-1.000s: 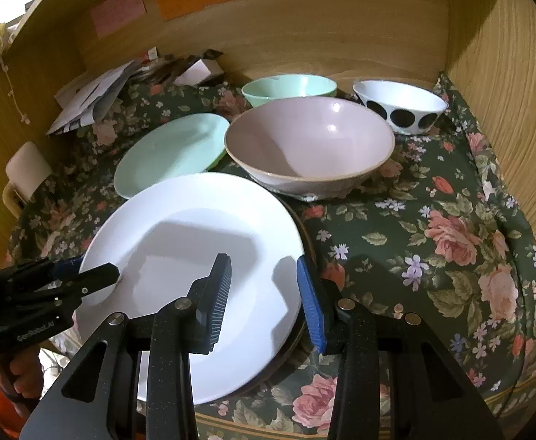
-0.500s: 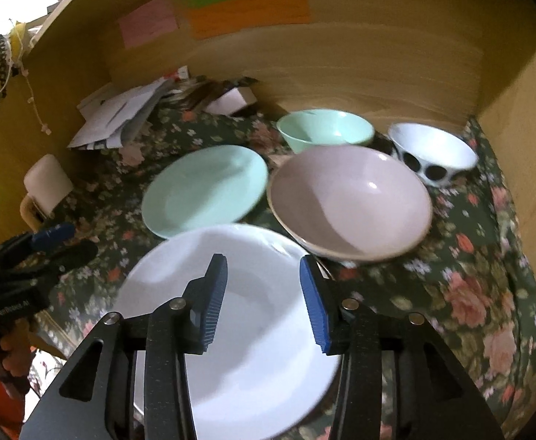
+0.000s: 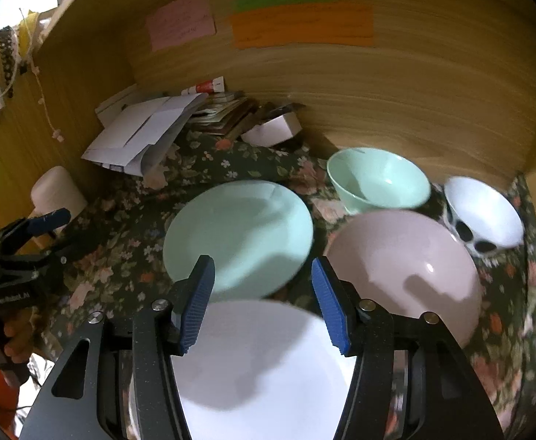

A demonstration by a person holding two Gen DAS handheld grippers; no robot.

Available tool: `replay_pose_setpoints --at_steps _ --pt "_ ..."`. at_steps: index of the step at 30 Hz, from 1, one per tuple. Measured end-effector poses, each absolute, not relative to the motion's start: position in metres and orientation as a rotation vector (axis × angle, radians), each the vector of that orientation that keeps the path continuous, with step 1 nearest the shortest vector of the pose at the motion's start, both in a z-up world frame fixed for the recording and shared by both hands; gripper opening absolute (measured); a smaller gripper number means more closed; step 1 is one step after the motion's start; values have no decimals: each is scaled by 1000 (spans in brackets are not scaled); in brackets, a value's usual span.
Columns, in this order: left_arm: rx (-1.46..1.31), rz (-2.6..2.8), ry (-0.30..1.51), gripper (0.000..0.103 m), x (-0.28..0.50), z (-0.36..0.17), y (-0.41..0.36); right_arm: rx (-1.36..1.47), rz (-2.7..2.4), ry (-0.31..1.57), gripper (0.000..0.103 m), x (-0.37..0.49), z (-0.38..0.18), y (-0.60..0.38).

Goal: Organize plates and bowls

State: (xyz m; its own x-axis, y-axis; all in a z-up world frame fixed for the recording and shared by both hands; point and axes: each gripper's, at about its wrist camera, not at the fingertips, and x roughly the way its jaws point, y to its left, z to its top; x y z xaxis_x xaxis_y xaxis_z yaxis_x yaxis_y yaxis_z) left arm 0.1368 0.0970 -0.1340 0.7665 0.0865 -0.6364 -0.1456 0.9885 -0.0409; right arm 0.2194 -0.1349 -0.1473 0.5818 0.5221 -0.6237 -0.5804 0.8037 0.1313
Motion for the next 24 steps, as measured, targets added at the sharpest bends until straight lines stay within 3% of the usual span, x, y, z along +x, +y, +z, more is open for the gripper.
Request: replay_pose_setpoints --at_steps 19,24 --pt "-118 143 799 91 199 -178 119 -262 644 875 52 326 -175 -89" --pt "-116 139 804 91 208 -184 123 -275 669 969 40 348 -188 -80"
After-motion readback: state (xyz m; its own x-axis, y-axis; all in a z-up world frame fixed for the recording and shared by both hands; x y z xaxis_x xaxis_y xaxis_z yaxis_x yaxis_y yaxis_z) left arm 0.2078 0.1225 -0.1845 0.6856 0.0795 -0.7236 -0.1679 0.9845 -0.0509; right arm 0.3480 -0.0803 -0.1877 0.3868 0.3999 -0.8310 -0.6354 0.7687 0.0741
